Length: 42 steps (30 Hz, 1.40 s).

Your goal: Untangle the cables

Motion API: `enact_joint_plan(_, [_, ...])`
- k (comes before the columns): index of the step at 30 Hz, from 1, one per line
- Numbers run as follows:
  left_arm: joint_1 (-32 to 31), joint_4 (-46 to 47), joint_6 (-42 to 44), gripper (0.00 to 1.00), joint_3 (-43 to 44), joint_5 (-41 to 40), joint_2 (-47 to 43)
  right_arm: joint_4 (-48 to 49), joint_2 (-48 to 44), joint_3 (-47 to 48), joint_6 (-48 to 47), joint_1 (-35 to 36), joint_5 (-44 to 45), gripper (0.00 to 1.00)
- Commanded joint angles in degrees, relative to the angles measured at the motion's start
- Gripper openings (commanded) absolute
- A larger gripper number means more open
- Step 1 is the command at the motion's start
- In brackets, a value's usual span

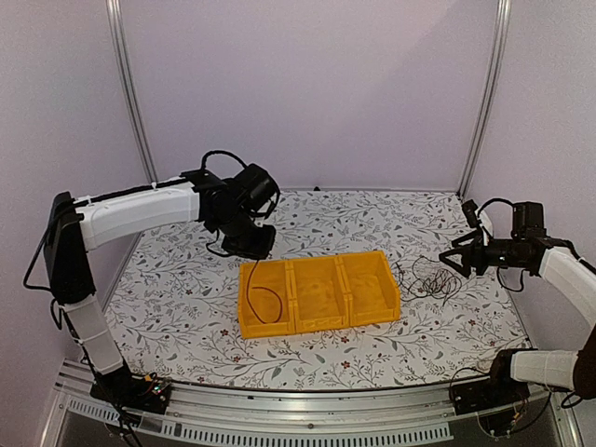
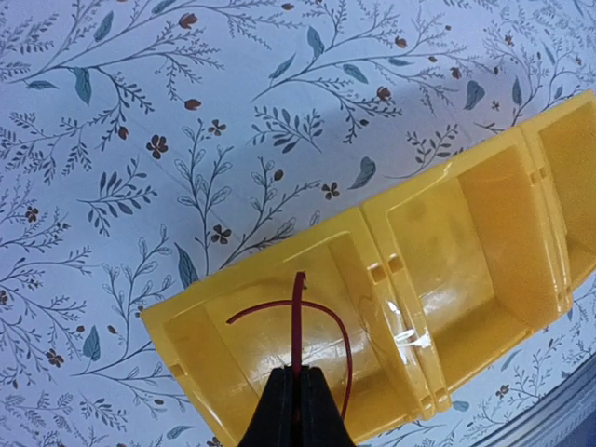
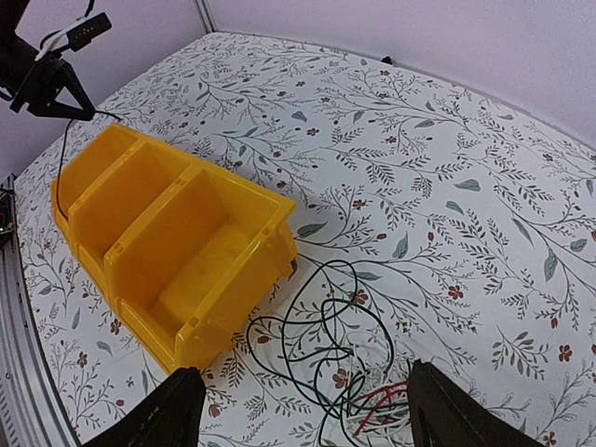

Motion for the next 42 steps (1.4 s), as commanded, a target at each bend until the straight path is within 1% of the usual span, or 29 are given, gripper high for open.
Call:
enact_joint_plan(1, [-2.03, 1.55, -1.53, 0.00, -2.67, 1.32, 0.01, -0.73, 0.37, 1.73, -0.66, 0.44, -0.06, 0.79])
enact_joint_plan(5, [-2.70, 1.52, -1.72, 0.00, -3.88, 2.31, 1.32, -0.77, 0.03, 1.65, -0.63, 0.44, -0.09, 0.79])
enact_joint_plan(10, [-2.91, 1.82, -1.37, 0.01, -3.91, 1.50, 3.40, -0.75, -0.26, 1.65, -0.57, 0.44, -0.24, 0.80])
enact_joint_plan(13, [-2.89, -0.38, -0.94, 0.22, -1.36, -1.42, 5.63, -0.75, -0.27, 1.65, -0.53, 0.44, -0.37, 0.80])
enact_joint_plan(15, [-2.98, -2.29, -1.01, 0.31, 1.24, -4.02, 5.87, -0.84, -0.18, 1.56, -0.57, 0.44, -0.37, 0.80])
enact_joint_plan(16, [-3.08, -2.94, -1.10, 0.35, 2.03, -5.15, 5.41, -0.86, -0.21, 1.58, -0.57, 0.48, -0.34, 0.80])
enact_joint_plan(21, [-3.07, -3.66, -2.04, 0.41, 1.42, -8.55, -1.10, -0.86, -0.35, 1.65, -0.66, 0.49, -0.33, 0.81])
enact_joint_plan(25, [-3.24, -3.66, -4.20, 0.42, -2.65, -10.13, -5.93, -0.73, -0.03, 1.65, -0.75, 0.52, -0.35, 0.81])
enact_joint_plan(27, [-3.38, -3.28, -6.16, 0.43, -6.06, -10.42, -7.88, -0.66, 0.33, 1.73, -0.50, 0.52, -0.42, 0.81])
enact_joint_plan(29, [-4.30, -1.23, -8.06, 0.43, -10.23, -9.48, -9.84, -0.49, 0.67, 1.86, -0.40, 0.52, 0.03, 0.81])
enact_joint_plan(33, [-7.16, 3.85, -12.13, 0.40, -18.08, -9.35, -13.26, -2.01, 1.03, 4.64, -0.09, 0.52, 4.63, 0.80])
enact_joint_plan(37, [-9.19, 7.91, -14.34, 0.37, -23.46, -10.98, -15.96, -6.57, 3.63, 7.81, -5.23, 0.54, 10.58, 0.73])
enact_joint_plan(39, [-10.48, 9.99, -13.64, 0.36, -24.66, -12.21, -16.99, -8.20, 5.35, 8.71, -6.91, 0.52, 12.45, 0.68])
enact_joint_plan(42, [-13.37, 11.31, -12.44, 0.37, -24.86, -16.86, -18.23, -10.40, 8.31, 9.86, -8.35, 0.52, 14.76, 0.64])
